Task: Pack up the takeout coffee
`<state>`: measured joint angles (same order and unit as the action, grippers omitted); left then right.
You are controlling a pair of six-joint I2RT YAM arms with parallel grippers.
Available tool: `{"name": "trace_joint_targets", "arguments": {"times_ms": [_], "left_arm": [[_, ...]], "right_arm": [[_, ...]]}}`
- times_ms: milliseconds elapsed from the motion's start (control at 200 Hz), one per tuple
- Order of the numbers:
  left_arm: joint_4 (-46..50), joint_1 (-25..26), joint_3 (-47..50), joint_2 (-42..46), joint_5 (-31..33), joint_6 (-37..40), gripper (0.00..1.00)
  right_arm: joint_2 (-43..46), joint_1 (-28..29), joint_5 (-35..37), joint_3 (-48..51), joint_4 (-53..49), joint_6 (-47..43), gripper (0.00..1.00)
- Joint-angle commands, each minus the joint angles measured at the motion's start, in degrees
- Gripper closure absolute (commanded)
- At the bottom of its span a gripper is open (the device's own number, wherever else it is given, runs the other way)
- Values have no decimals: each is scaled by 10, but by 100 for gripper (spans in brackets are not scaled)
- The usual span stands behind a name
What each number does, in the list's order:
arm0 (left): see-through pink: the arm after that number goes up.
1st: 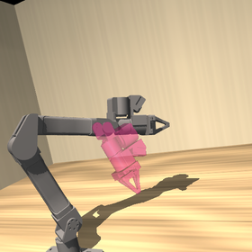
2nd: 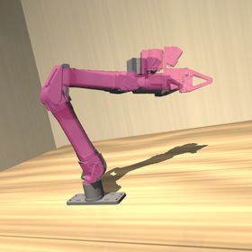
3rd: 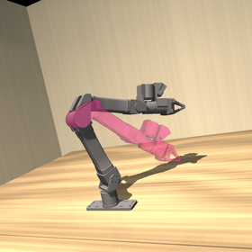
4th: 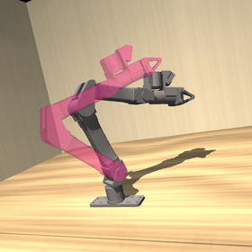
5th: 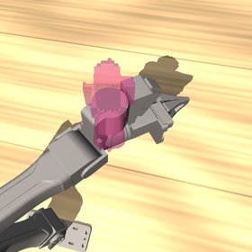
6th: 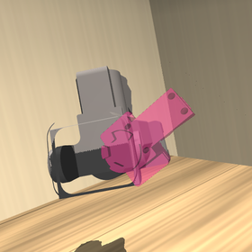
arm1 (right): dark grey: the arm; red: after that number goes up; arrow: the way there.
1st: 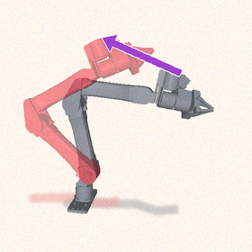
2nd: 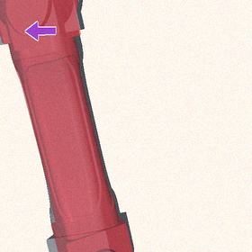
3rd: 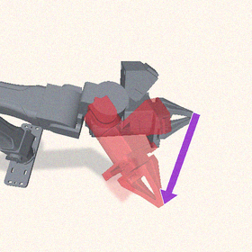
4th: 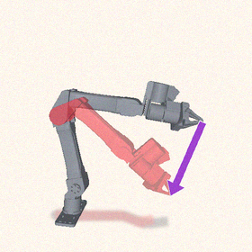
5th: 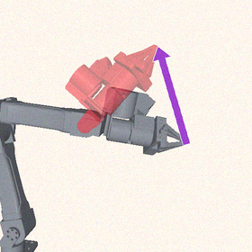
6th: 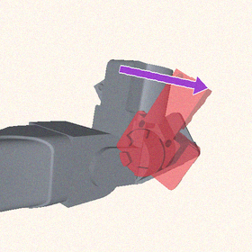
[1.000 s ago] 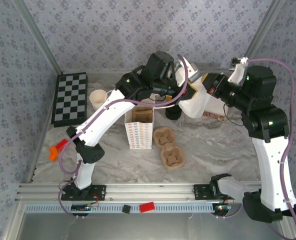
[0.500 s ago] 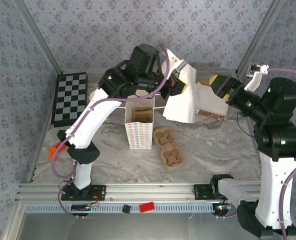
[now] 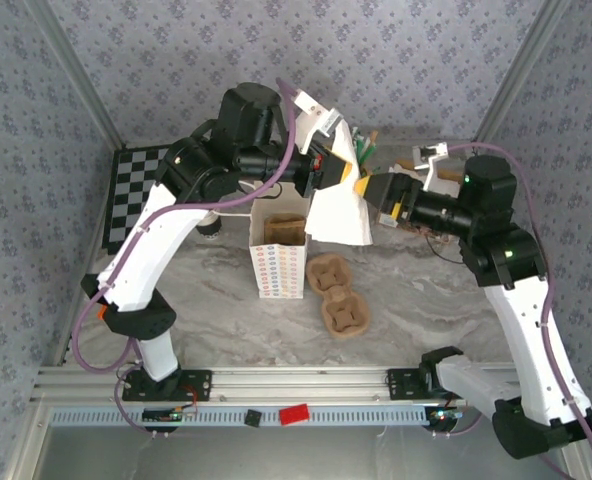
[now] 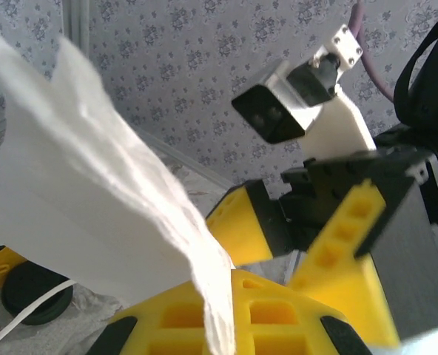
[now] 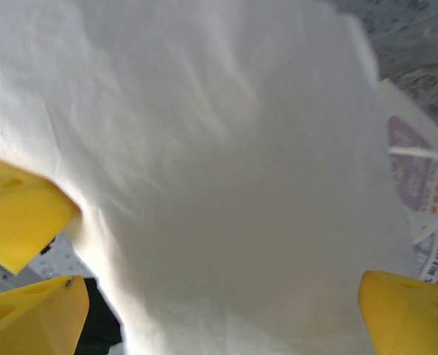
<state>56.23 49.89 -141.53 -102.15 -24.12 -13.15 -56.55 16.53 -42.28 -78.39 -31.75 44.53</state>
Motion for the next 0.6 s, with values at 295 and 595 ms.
{"name": "trace_joint_targets", "arguments": {"times_ms": [295,595], "left_arm": [[-79,1,5,-2,2,-69,100],[-119,5,65,26,41,-96,100]], "right_arm": [[16,32,22,29,31,0,6],[26,34,3,62,84,39,40]]}}
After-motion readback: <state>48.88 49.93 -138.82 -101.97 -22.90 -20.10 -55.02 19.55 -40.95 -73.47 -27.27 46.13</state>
